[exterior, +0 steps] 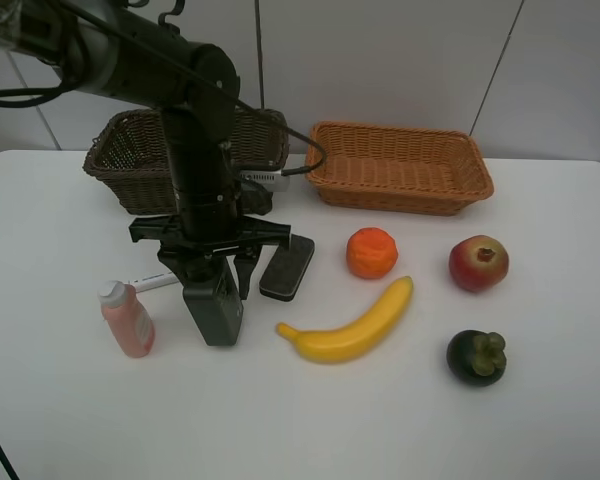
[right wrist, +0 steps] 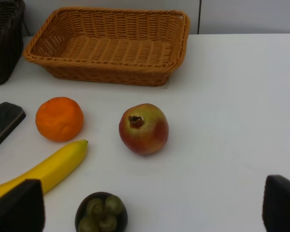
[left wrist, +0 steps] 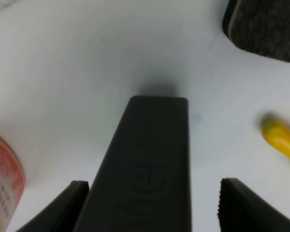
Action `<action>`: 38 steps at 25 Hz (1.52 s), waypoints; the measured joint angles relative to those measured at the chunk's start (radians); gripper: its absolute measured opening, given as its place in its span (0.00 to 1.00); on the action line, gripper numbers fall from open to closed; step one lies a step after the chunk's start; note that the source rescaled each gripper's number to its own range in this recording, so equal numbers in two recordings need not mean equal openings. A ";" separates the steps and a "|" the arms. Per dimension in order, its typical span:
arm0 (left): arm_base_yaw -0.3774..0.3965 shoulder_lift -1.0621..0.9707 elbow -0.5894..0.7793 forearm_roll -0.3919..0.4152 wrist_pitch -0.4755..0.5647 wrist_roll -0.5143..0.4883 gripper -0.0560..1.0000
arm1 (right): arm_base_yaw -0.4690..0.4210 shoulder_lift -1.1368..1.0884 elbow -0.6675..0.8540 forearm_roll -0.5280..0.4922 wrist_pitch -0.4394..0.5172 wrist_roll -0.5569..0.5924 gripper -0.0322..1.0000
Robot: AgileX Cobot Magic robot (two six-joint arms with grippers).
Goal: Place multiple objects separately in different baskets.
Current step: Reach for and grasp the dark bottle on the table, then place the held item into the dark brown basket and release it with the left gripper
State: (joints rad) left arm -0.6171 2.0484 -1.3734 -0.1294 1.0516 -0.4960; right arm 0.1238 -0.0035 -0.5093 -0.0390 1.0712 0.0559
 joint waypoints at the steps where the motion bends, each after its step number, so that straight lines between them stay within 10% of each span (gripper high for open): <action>1: 0.000 -0.005 -0.003 0.001 0.000 0.003 0.63 | 0.000 0.000 0.000 0.000 0.000 0.000 1.00; 9: 0.023 -0.100 -0.245 0.014 0.115 0.020 0.63 | 0.000 0.000 0.000 0.000 0.000 0.000 1.00; 16: 0.222 -0.101 -0.540 0.053 0.082 0.037 0.63 | 0.000 0.000 0.000 0.000 0.000 0.000 1.00; 21: 0.378 -0.091 -0.558 0.069 -0.049 0.076 0.63 | 0.000 0.000 0.000 0.000 0.000 0.000 1.00; 24: 0.430 -0.056 -0.560 0.074 -0.093 0.118 0.36 | 0.000 0.000 0.000 0.000 0.000 0.000 1.00; 38: 0.443 0.170 -0.560 0.079 -0.224 0.204 0.38 | 0.000 0.000 0.000 0.000 0.000 0.000 1.00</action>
State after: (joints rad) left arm -0.1740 2.2188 -1.9337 -0.0500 0.8271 -0.2921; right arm 0.1238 -0.0035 -0.5093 -0.0390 1.0712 0.0559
